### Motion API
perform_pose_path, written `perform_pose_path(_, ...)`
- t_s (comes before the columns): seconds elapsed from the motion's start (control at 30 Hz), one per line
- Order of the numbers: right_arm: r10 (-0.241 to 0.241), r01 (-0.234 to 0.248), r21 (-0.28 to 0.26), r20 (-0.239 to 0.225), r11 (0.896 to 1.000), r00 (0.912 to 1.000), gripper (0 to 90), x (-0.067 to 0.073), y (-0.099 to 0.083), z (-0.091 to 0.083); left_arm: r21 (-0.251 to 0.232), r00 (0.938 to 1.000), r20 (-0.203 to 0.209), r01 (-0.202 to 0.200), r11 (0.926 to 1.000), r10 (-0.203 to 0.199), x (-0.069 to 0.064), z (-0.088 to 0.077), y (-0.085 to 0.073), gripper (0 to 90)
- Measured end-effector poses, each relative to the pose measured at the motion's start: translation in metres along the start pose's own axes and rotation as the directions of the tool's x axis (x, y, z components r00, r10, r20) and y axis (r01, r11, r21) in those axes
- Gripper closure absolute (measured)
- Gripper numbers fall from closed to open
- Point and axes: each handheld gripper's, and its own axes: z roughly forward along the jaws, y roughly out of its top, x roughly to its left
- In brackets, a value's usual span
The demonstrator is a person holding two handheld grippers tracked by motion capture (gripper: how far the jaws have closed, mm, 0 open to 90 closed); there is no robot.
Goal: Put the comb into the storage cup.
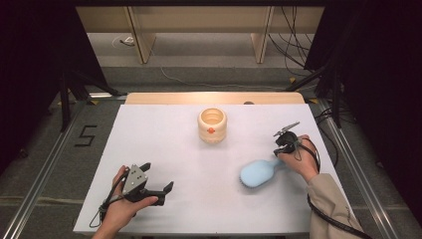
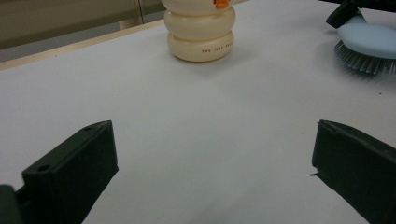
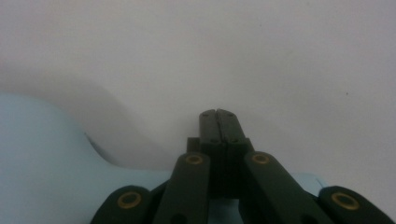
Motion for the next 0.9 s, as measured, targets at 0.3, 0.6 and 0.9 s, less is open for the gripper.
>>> perform_pose_path(0.3, 0.005, -0.005, 0.027, -0.015, 1.000, 0.9999, 90.0, 0.003, -0.017, -0.010, 0.002, 1.0000, -0.002, 0.003, 1.0000, -0.003, 0.001, 0.000, 0.000, 0.0)
perform_pose_path(0.6, 0.029, -0.027, 0.049, -0.042, 0.998, 0.9987, 90.0, 0.011, -0.037, -0.020, 0.000, 1.0000, -0.003, 0.004, 1.0000, -0.004, 0.001, 0.000, 0.000, 0.0)
perform_pose_path(0.9, 0.033, -0.027, 0.074, -0.070, 0.997, 0.9970, 90.0, 0.020, -0.051, -0.026, 0.002, 1.0000, -0.001, 0.007, 1.0000, -0.007, 0.001, 0.000, 0.000, 0.0)
